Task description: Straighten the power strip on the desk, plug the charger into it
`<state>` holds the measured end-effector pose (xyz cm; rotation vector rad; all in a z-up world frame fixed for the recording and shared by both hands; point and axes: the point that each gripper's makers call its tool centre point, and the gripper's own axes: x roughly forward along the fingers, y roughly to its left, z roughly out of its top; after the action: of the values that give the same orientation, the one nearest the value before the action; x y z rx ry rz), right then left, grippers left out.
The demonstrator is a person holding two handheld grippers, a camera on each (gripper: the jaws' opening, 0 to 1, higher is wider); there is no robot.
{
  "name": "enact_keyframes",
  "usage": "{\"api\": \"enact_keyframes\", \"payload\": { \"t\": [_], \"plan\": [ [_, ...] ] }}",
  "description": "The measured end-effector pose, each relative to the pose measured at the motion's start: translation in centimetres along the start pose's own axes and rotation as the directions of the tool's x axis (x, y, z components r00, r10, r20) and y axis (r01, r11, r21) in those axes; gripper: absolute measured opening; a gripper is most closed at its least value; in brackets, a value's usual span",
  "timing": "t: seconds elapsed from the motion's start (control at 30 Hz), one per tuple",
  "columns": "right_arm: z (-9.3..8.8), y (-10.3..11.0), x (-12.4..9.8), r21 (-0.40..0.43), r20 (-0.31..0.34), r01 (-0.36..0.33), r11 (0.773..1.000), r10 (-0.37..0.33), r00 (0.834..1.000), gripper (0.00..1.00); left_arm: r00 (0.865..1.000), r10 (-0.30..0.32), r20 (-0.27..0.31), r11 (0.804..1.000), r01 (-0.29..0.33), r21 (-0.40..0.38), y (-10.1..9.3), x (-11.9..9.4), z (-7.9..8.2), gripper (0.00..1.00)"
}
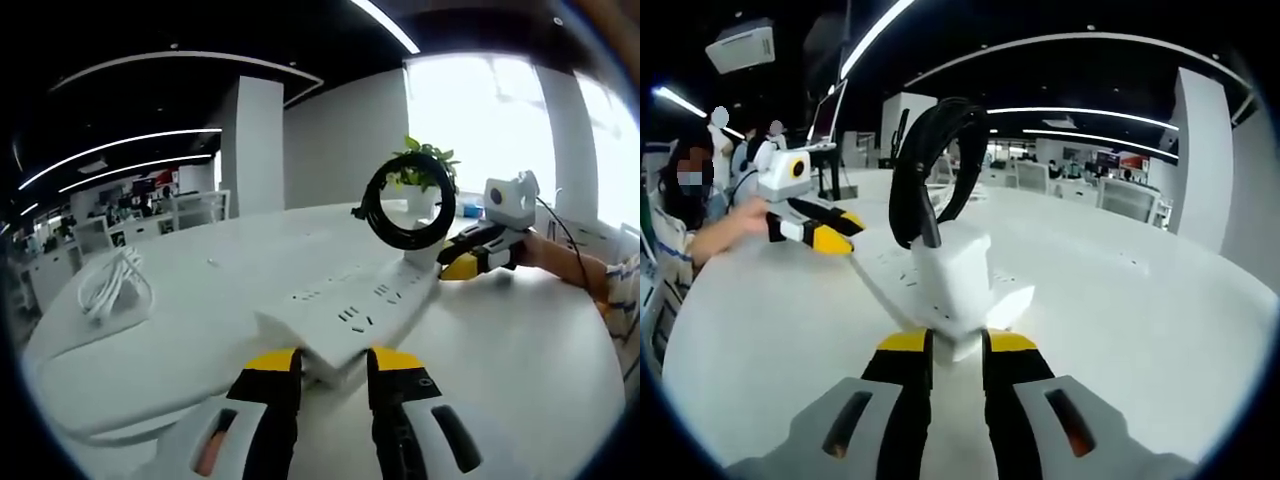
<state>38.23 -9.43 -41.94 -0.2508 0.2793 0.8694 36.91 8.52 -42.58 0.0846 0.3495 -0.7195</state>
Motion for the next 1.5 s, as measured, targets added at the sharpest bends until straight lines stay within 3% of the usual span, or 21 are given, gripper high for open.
{"api": "enact_keyframes", "payload": {
  "t": [0.57, 1.5],
  "plan": [
    [-0.04, 0.17, 0.02, -0.002, -0.009, 0.035, 0.999, -0.035, 0.999, 0.19, 0.999, 0.032, -0.024, 0.997, -0.031, 0.075, 0.02, -0.02, -0.10, 0.26],
    [0.58, 0.23, -0.38, -0.021, -0.009, 0.076, 0.997, -0.076, 0.997, 0.20, 0.999, 0.024, -0.035, 0.996, -0.021, 0.084, -0.59, -0.62, -0.19, 0.27]
  ]
}}
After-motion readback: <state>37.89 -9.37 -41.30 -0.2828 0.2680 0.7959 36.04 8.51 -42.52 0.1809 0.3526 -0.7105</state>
